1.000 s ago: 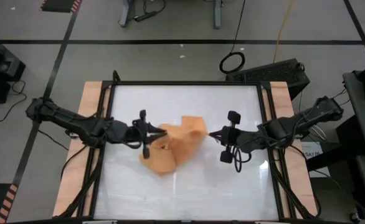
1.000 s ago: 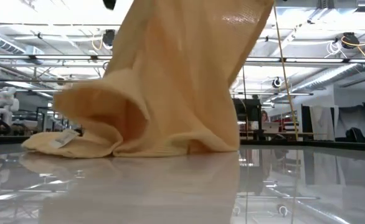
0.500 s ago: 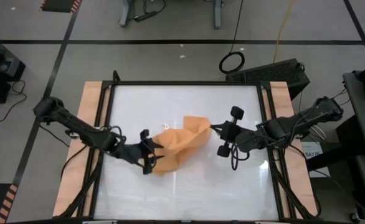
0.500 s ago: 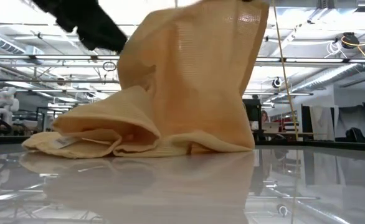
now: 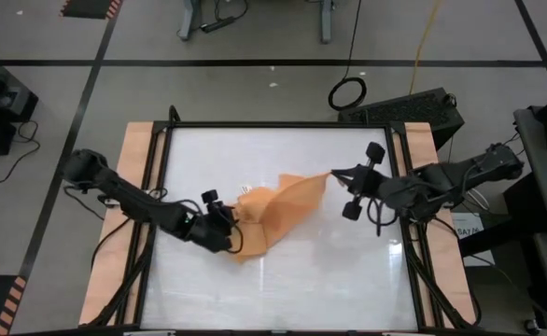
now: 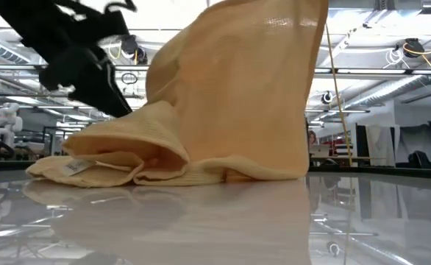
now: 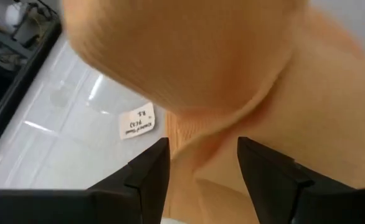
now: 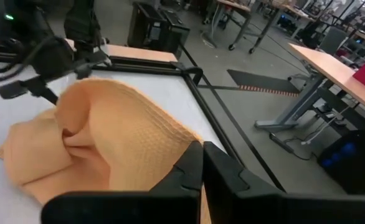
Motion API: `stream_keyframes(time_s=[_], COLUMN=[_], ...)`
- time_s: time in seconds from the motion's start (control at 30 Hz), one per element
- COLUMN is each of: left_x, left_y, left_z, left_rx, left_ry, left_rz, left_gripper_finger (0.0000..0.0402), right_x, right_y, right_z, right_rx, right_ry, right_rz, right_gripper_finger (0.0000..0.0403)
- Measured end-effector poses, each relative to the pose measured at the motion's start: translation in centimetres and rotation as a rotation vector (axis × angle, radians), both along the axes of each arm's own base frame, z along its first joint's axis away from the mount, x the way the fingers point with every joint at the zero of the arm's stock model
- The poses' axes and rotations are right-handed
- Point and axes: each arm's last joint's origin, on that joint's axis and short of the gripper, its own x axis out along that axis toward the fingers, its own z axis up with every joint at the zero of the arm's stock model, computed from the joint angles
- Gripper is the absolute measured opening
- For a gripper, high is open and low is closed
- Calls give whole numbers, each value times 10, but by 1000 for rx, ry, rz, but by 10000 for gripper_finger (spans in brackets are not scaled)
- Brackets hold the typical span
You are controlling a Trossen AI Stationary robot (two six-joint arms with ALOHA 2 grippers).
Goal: Roll towel
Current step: Roll the yellow towel
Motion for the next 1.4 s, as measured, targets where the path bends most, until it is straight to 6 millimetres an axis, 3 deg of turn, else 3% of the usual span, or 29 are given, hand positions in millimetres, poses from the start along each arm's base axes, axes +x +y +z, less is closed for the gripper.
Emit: stream_keyframes(time_s=[0.2, 0.33, 0.4, 0.47, 0.63, 0.87, 1.0, 1.17, 1.4], left_x=[14, 20, 20, 19, 11, -16, -46, -75, -84], left_y=[23, 35, 39, 43, 51, 62, 71, 74, 53], left_z=[-10, -17, -18, -11, 43, 169, 221, 238, 222], left_rx=[-29, -33, 22, 103, 352, 588, 631, 650, 498], left_ry=[147, 203, 209, 186, 22, -358, -551, -595, -598], left_rz=[-153, -179, -154, -96, 42, 205, 261, 244, 39], left_gripper_finger=[176, 98, 39, 13, 6, 4, 3, 3, 2], right_x=[-14, -17, -18, -18, -17, -14, -18, -38, -58], right_y=[-2, -2, -3, -3, -4, -15, -27, -39, -32], right_z=[3, 0, -2, -3, 5, 42, 61, 74, 62], right_rx=[32, 42, 47, 44, -26, -289, -384, -360, -128], right_ry=[-1, 24, 38, 48, -9, -158, -213, -295, -346], right_rz=[5, -5, -11, -15, -44, -164, -223, -286, -123], right_gripper_finger=[0, 0, 0, 0, 0, 0, 0, 0, 0])
